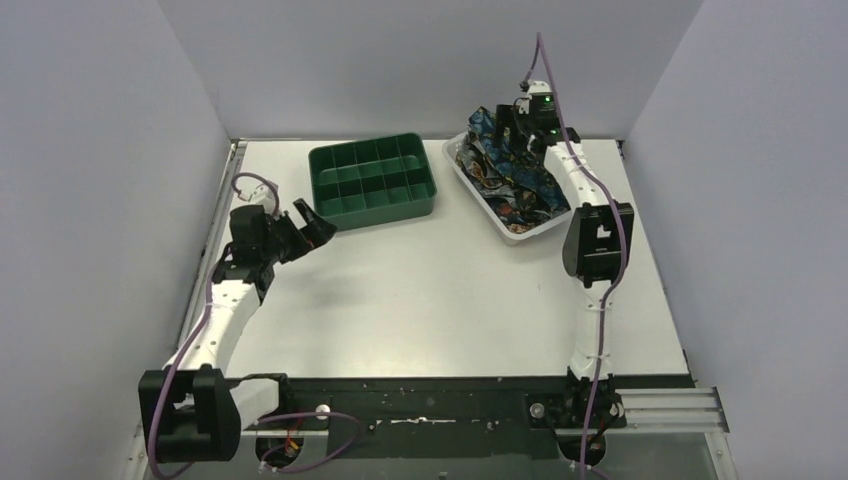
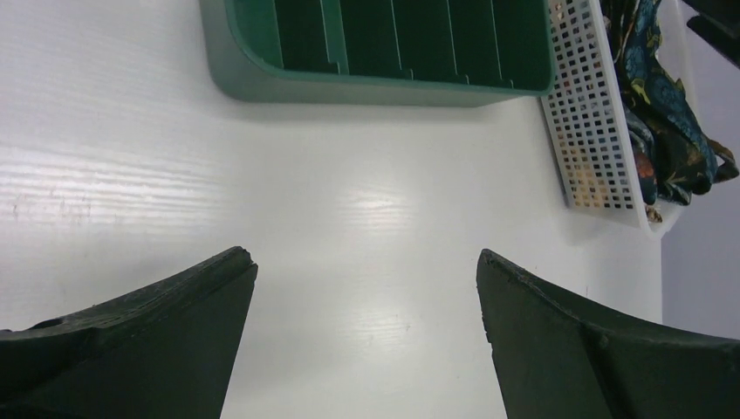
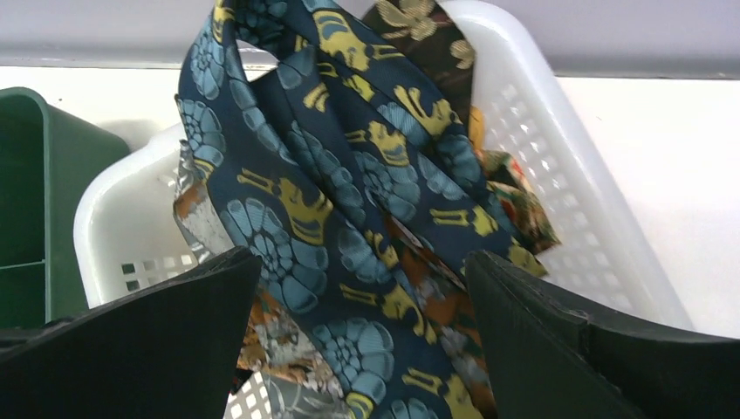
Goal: Roll the ties
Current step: Pick up the tie from the bin.
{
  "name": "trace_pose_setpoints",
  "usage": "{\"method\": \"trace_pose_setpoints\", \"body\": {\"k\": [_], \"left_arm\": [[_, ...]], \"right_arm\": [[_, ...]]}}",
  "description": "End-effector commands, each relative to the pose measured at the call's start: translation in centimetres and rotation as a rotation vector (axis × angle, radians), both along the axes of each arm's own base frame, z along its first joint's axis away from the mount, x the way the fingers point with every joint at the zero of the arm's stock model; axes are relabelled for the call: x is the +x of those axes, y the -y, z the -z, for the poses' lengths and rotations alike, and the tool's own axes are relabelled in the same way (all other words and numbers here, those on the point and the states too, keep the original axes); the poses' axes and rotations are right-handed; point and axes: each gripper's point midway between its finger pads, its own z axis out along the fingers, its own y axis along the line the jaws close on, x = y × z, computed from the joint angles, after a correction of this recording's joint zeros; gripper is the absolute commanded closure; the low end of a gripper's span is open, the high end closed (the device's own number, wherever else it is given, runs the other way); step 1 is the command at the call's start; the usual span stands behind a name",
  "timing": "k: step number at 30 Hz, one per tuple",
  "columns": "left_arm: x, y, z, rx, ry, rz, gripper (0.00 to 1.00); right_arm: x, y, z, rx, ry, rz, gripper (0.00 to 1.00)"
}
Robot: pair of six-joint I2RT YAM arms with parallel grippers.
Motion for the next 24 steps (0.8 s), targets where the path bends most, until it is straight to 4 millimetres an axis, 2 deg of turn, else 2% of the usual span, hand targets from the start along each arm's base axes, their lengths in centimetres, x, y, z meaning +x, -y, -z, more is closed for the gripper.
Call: {"method": "trace_pose_setpoints", "body": {"k": [1,3,8,10,12,17,19,21,23,24], "left_arm": [[-2.8,0.5,-0.2,0.005,0.007,0.051,0.03],[-3.8,1.4,0.0,0.005,0.000,0.084,0.03],[-4.9,1.5,-0.1,0.017,0.000,0.090,0.03],[-5.0,1.5,-0.2,0.016,0.003,0.091,0.03],[-5.1,1.6,0.0,0.011,0.000,0.090,0.03],[-5.3,1.6,-0.1,0.007,0.002,0.087,0.03],[-5.2,1.6,-0.2,0.009,0.007,0.085,0.03],[-5.3,1.6,0.0,0.009,0.000,0.085,0.03],[-5.3,1.6,0.0,0.007,0.000,0.085,0.03],[-5.3,1.6,0.0,0.006,0.001,0.085,0.03]], "right_arm": [[1.8,-1.6,-2.6,0.031,0.074,-0.052,0.08],[2.4,-1.9,-2.1,0.039,0.081,-0.059,0.09],[3.5,-2.9,-1.4,-0.007,0.111,-0.092,0.15],[4.0,-3.2,-0.2,-0.010,0.098,-0.100,0.21],[4.5,-3.1,0.1,-0.018,0.103,-0.097,0.25],[5.2,-3.5,-0.1,-0.004,0.129,-0.110,0.42],[5.2,-3.9,-0.2,0.004,0.132,-0.125,0.46],[5.2,-3.9,-0.5,-0.002,0.139,-0.118,0.67],[5.2,-3.8,-1.2,-0.002,0.150,-0.113,0.73],[5.2,-3.8,-1.8,-0.003,0.161,-0.114,0.83]]}}
